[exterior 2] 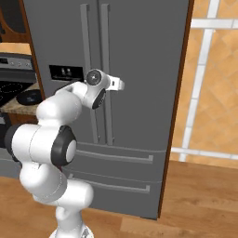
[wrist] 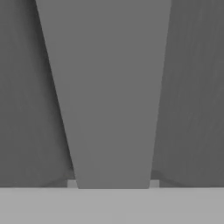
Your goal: Grab a lemon wedge from the fridge and one ice cube from the ice bowl, and put them in the glass of lemonade.
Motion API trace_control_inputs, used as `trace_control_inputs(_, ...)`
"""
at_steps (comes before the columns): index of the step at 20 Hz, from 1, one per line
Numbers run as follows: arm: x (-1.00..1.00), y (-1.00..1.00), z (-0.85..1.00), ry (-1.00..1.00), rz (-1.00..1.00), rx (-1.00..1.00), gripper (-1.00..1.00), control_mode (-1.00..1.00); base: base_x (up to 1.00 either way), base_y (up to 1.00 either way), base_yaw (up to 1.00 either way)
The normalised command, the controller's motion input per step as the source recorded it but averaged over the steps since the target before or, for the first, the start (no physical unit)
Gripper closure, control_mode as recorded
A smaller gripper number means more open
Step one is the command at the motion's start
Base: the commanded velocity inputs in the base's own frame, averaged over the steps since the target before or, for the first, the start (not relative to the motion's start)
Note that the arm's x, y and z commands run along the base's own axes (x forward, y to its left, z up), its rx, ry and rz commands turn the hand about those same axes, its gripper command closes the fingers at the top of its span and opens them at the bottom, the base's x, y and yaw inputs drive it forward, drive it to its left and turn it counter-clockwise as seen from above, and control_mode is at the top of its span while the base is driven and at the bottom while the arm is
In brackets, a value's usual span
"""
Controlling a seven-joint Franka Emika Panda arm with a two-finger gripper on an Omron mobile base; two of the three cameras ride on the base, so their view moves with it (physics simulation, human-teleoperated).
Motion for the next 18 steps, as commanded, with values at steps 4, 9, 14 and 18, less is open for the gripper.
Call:
trace_control_inputs(4, -0.13, -0.09, 0.1, 0.0, 0.0, 0.0, 1.0, -1.0, 0.0, 0.0, 0.0)
trace_control_inputs(9, -0.93, -0.67, 0.54, 0.0, -0.15, 0.0, 1.0, -1.0, 0.0, 0.0, 0.0)
trace_control_inputs(14, -1.0, -0.93, 0.79, 0.0, -0.29, 0.01, 1.0, -1.0, 0.0, 0.0, 0.0)
trace_control_inputs(18, -1.0, -1.0, 0.92, 0.0, -0.37, 0.05, 1.0, -1.0, 0.0, 0.0, 0.0)
